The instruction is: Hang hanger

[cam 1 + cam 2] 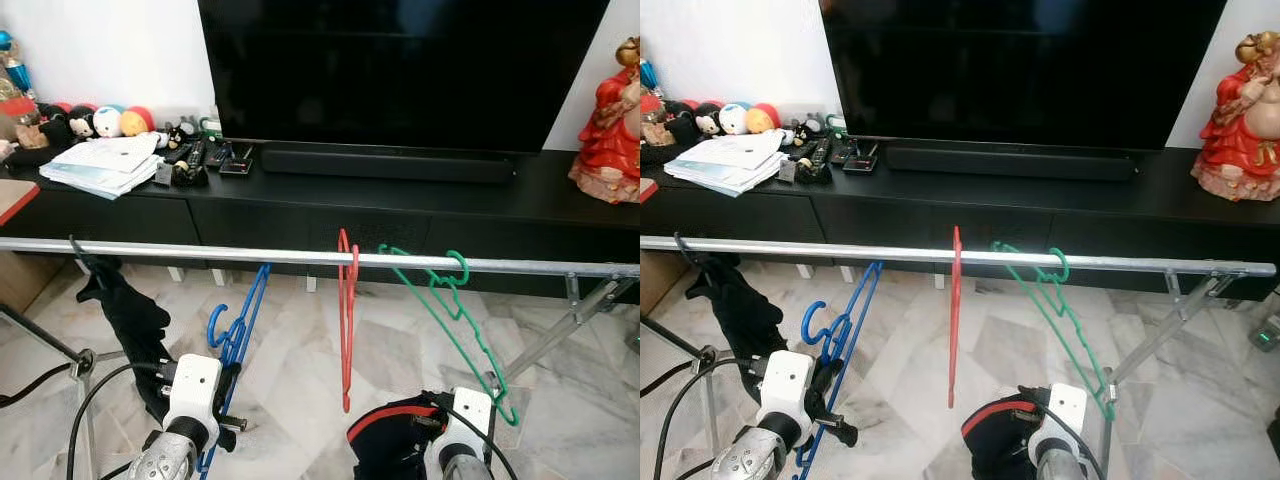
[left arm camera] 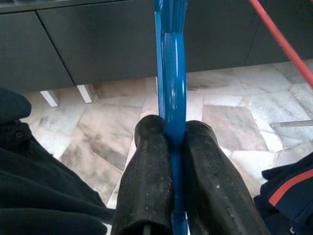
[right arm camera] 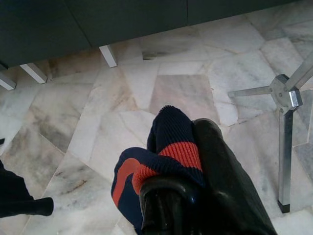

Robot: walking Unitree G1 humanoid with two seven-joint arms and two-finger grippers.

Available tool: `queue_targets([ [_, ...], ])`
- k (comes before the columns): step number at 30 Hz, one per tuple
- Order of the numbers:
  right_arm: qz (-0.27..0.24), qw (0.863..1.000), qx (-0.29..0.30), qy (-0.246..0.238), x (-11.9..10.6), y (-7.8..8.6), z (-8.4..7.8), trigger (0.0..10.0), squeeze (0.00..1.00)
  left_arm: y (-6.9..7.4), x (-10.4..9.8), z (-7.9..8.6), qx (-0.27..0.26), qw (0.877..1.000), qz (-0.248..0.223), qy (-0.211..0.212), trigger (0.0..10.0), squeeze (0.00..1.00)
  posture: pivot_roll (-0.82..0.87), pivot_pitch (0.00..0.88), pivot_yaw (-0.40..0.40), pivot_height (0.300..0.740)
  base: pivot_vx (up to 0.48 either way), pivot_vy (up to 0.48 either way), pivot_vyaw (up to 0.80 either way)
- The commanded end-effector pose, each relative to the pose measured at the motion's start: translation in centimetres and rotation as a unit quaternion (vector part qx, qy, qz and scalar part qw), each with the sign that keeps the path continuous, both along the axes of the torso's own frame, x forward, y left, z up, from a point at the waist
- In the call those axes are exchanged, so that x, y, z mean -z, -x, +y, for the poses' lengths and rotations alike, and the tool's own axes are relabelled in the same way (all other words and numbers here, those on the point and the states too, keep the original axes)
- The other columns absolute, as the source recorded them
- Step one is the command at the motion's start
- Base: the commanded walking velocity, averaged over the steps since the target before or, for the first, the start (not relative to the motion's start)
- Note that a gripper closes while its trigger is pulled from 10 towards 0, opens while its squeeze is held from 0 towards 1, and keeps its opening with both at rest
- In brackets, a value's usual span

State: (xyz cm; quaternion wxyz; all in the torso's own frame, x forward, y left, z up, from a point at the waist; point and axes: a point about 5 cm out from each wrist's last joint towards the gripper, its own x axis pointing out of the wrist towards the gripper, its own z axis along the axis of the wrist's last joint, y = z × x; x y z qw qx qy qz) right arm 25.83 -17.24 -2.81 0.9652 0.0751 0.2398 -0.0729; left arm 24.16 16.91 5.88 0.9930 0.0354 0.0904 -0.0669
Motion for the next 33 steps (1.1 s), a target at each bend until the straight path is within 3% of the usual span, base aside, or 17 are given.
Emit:
queue_targets([
  [1, -0.009, 1.000, -0.005, 0.002, -0.13, 0.01, 0.27, 10.0, 0.00, 0.12, -0.03, 0.28, -0.002, 1.000, 0.003, 0.003, 10.0, 0.00, 0.09, 0.059, 0.041, 0.740, -0.270, 0.000, 0.00],
  [33, -0.005, 1.000, -0.008, 0.002, -0.10, -0.05, 0.65, 10.0, 0.00, -0.33, -0.35, 0.25, 0.000, 1.000, -0.001, 0.005, 10.0, 0.00, 0.09, 0.042, 0.049, 0.740, -0.273, 0.000, 0.00],
])
